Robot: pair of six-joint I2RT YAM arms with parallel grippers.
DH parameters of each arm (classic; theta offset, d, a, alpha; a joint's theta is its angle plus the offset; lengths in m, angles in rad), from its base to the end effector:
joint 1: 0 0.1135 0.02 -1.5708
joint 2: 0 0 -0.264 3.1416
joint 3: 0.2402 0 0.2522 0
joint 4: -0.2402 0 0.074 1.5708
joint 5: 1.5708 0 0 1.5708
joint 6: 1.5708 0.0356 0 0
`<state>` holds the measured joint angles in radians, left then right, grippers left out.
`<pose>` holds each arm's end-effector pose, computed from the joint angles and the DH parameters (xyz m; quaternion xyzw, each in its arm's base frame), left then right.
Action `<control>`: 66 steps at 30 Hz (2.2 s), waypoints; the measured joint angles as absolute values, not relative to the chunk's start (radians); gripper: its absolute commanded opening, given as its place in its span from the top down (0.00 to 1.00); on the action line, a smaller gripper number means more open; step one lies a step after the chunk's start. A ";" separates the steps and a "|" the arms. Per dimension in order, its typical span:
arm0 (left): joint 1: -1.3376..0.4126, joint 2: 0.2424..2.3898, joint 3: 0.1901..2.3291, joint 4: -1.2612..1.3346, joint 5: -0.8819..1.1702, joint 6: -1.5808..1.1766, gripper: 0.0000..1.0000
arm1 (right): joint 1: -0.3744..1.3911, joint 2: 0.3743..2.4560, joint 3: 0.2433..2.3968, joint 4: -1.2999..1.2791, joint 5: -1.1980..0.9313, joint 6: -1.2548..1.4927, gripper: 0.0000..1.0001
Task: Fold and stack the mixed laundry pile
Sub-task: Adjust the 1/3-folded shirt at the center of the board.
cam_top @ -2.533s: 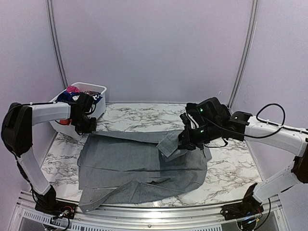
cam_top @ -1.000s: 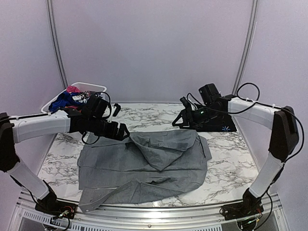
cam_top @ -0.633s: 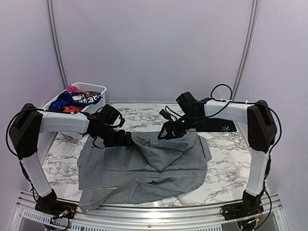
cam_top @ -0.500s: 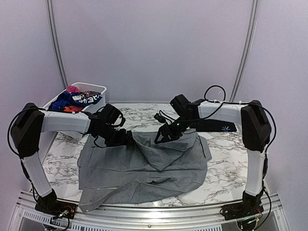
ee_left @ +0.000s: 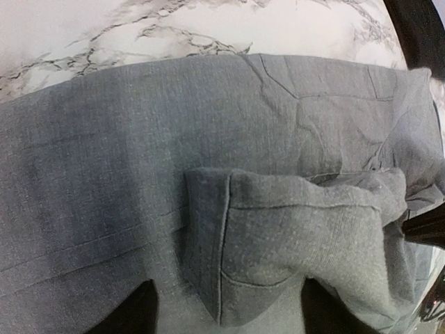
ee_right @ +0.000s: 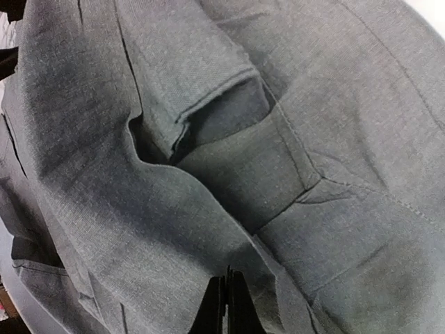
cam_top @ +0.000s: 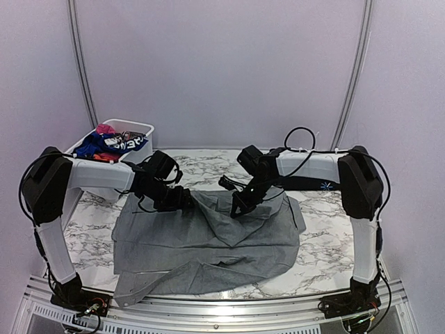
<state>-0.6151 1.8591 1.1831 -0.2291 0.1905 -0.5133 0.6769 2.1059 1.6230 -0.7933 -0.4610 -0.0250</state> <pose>0.3154 -0.2311 0.1744 0.0789 0.9380 -0.2499 0.2268 0.3254 0.2818 0.1787 -0.3626 0.8928 0.2598 0.0630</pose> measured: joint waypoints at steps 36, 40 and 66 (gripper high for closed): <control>-0.588 1.871 1.237 -0.270 0.182 -0.328 0.33 | 0.709 2.130 1.699 -0.812 -0.242 -0.100 0.67; -0.588 1.871 1.237 -0.270 0.182 -0.324 0.33 | 0.709 2.130 1.709 -0.813 -0.213 -0.105 0.66; -0.592 1.834 1.259 -0.312 0.109 -0.164 1.00 | 0.645 1.910 1.516 -0.788 -0.265 -0.067 1.00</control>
<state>-0.5919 1.8343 1.2594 -0.3119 0.1089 -0.1642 0.6449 1.9102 1.5158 -0.7876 -0.2653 -0.0669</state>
